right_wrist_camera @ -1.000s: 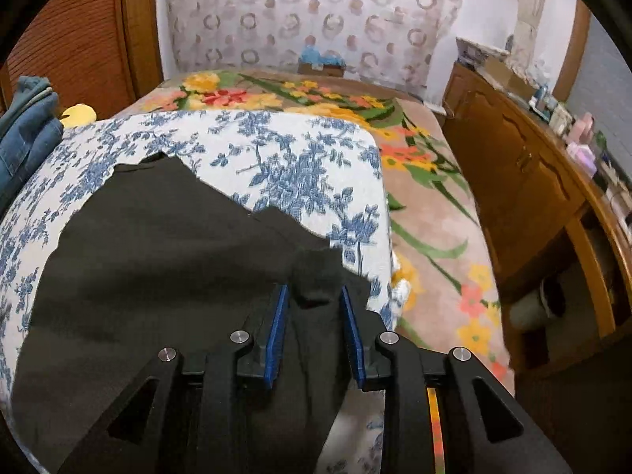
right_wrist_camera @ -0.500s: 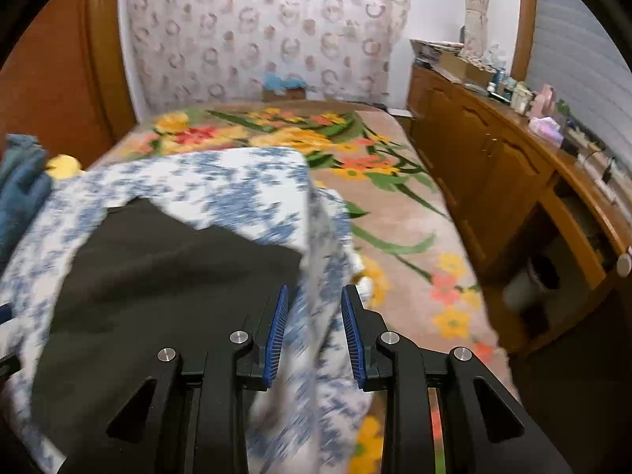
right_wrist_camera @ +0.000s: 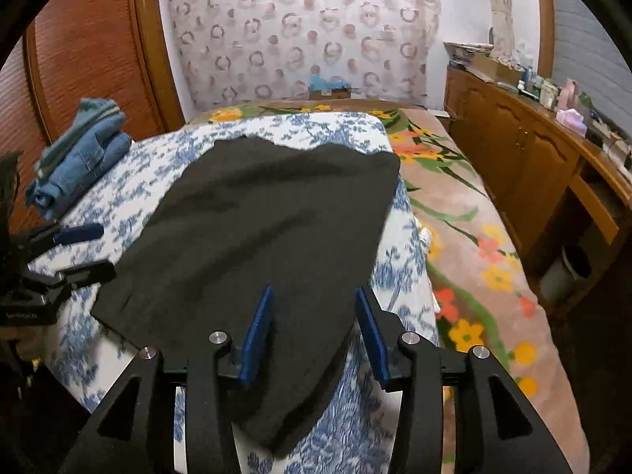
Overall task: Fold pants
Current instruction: 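Grasp the end of the folded pants with the right gripper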
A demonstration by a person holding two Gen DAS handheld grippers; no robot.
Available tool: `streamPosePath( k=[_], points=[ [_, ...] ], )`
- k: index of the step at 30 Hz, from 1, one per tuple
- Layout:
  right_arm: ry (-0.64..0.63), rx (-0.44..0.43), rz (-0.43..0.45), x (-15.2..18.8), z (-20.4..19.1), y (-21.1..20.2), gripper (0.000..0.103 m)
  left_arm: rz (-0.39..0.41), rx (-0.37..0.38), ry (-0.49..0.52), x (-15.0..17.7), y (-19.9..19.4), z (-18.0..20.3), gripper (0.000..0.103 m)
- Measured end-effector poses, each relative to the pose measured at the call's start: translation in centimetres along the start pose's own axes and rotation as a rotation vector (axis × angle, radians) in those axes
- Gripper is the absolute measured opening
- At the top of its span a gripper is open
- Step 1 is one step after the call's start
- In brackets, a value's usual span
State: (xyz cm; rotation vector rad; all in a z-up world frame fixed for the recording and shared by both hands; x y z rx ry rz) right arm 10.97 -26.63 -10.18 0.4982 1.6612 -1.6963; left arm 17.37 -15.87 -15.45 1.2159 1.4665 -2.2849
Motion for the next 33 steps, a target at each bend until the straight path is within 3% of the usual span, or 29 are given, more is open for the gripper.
streamPosePath(
  k=[9,19,30,33],
  points=[
    [-0.008,0.046,-0.039,0.7,-0.5,0.1,0.048,-0.037,0.005,-0.010,0.8,1.2,0.0,0.075],
    [0.030,0.098,-0.010,1.2,-0.6,-0.1,0.066,-0.089,-0.005,0.011,1.6,2.0,0.4,0.080],
    [0.073,0.009,-0.043,2.8,-0.7,-2.4,0.066,-0.092,-0.007,0.012,1.6,2.1,0.3,0.081],
    [0.082,-0.013,-0.043,3.0,-1.1,-2.8,0.058,-0.092,-0.007,0.011,1.6,2.1,0.3,0.081]
  ],
)
Point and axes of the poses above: each gripper's, at about its wrist camera, not at the fingertips, and y roughly the way its jaws point, z to its right, x to its underside, the point moved 10 cm from there along y, roughly the way its jaws point, and after that the axes turned 11 degrees about x, right-handed, at the moved point
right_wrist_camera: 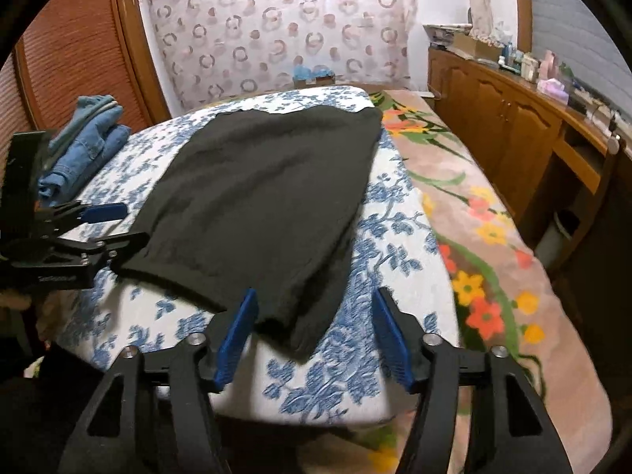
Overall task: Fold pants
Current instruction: 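Grasp the end of the folded pants with the right gripper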
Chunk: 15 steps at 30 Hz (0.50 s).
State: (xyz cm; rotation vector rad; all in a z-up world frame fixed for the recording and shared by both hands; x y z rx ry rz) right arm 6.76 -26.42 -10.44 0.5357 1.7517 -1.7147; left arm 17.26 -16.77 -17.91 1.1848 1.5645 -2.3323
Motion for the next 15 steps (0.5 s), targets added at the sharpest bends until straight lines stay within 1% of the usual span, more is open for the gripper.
streamPosePath(
  k=[1,3,4,5,7,9,10,12,13,15],
  points=[
    [-0.002,-0.007,0.002,0.0,-0.2,-0.1,0.055,-0.001,-0.001,0.001,0.0,0.0,0.0,0.081],
    [-0.009,-0.012,0.004,0.1,-0.7,-0.1,0.053,0.000,0.001,-0.005,0.0,-0.1,-0.1,0.081],
    [-0.016,-0.012,0.006,0.1,-0.9,-0.1,0.050,0.002,0.004,-0.007,0.0,-0.1,-0.2,0.080],
    [-0.020,-0.015,0.007,0.1,-1.2,0.0,0.046,0.004,0.009,-0.008,0.0,-0.1,-0.1,0.076],
    [-0.020,-0.026,0.009,0.0,-1.3,0.1,0.042,0.011,0.031,-0.012,-0.1,-0.3,0.0,0.070],
    [-0.013,-0.045,0.010,0.0,-1.4,0.2,0.036,0.015,0.051,-0.013,-0.1,-0.4,0.3,0.058],
    [-0.008,-0.054,0.010,0.0,-1.4,0.2,0.033,0.013,0.059,-0.012,-0.1,-0.4,0.6,0.056],
    [-0.003,-0.076,0.012,0.1,-1.5,0.2,0.027,0.009,0.078,-0.013,0.1,-0.5,1.0,0.048],
    [-0.002,-0.088,0.012,0.2,-1.6,0.2,0.022,0.007,0.092,-0.016,0.1,-0.6,1.4,0.046],
    [0.001,-0.100,0.015,0.2,-1.6,0.2,0.019,0.008,0.108,-0.020,0.4,-0.7,1.9,0.044]
  ],
)
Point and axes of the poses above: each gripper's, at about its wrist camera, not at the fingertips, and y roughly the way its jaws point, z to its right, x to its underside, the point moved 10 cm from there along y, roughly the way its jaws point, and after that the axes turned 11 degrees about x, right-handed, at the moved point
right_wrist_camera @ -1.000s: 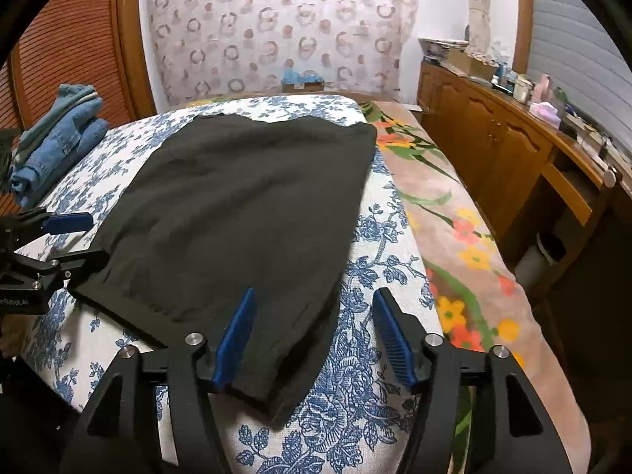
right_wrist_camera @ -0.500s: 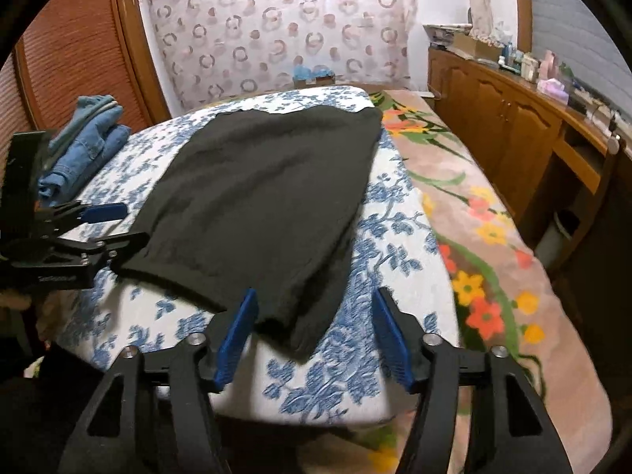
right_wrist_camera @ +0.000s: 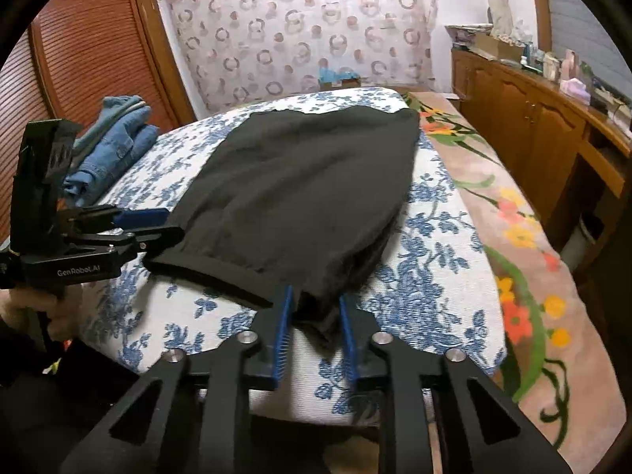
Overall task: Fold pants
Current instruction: 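Lift the folded pants with the right gripper while the left gripper grasps them too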
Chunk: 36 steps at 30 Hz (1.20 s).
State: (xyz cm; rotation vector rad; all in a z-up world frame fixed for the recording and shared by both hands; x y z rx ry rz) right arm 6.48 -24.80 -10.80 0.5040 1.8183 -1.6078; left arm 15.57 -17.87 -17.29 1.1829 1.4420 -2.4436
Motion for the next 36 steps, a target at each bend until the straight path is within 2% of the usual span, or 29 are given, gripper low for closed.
streamPosePath(
  k=[6,11,13,15,17,24,36],
  points=[
    [0.019,-0.026,0.004,0.0,-0.2,0.2,0.015,0.002,0.028,-0.010,0.5,-0.3,1.1,0.035],
    [0.023,-0.030,0.007,0.1,-0.5,0.2,0.015,0.008,0.047,-0.030,0.9,-0.7,1.4,0.035],
    [0.024,-0.031,0.009,0.1,-0.5,0.2,0.015,0.010,0.060,-0.030,1.0,-0.7,1.7,0.027],
    [0.027,-0.033,0.013,0.0,-0.6,0.2,0.013,0.015,0.069,-0.026,0.9,-0.7,1.9,0.012],
    [0.025,-0.033,0.027,-0.4,-0.7,0.1,0.012,0.028,0.061,-0.010,0.6,-0.9,2.2,0.010],
    [0.018,-0.072,0.104,-3.1,-1.5,-1.9,0.011,0.138,0.108,-0.007,-2.6,-4.8,2.9,0.009],
    [-0.102,-0.114,0.331,-12.3,-5.5,-9.0,0.011,0.329,0.039,0.058,-9.4,-14.0,2.3,0.009]
  ],
)
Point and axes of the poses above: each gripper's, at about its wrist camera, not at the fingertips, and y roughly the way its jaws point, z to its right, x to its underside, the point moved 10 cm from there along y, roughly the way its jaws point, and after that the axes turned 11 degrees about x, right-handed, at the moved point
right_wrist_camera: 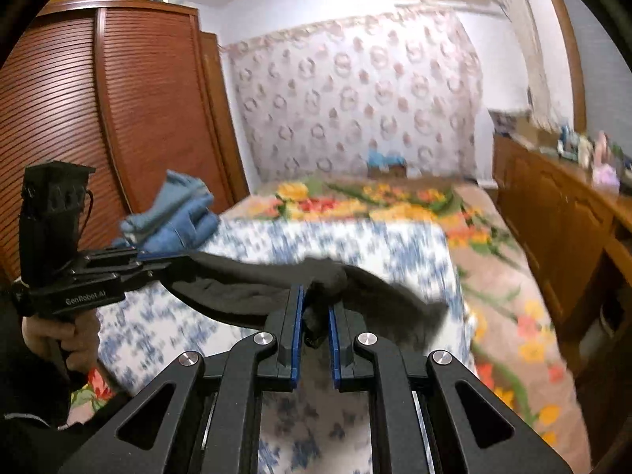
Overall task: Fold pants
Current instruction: 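Lift the folded pants with the right gripper while the left gripper grasps them too, then hold the black pants raised above the bed with both grippers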
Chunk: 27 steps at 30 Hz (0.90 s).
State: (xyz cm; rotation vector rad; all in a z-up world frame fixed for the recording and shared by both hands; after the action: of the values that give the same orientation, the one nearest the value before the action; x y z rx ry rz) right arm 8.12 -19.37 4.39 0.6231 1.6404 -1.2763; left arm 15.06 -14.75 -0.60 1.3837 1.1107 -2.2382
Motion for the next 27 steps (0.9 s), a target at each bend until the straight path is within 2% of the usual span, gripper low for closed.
streamPosePath(
  k=[6,11,18,21,25,27],
  points=[
    [-0.061,-0.053,0.084,-4.5,-3.1,-0.9,0.011,0.103,-0.035,0.051,-4.3,-4.1,0.0,0.009],
    [-0.080,-0.095,0.108,-6.6,-4.6,0.2,0.011,0.141,-0.081,0.065,-6.5,-6.1,-1.7,0.008],
    [-0.102,-0.130,0.087,-9.0,-3.5,6.1,0.011,0.128,-0.188,0.077,-9.4,-5.6,-6.8,0.006],
    [-0.109,-0.119,0.090,-11.8,-2.9,9.6,0.011,0.141,-0.232,0.071,-11.5,-5.8,-9.6,0.000],
    [-0.095,-0.142,0.087,-15.1,-3.6,14.3,0.011,0.161,-0.265,0.061,-14.4,-6.5,-12.4,0.000],
    [-0.095,-0.160,0.085,-15.4,-3.9,15.8,0.010,0.154,-0.280,0.061,-14.8,-6.2,-13.7,0.000]
  ],
)
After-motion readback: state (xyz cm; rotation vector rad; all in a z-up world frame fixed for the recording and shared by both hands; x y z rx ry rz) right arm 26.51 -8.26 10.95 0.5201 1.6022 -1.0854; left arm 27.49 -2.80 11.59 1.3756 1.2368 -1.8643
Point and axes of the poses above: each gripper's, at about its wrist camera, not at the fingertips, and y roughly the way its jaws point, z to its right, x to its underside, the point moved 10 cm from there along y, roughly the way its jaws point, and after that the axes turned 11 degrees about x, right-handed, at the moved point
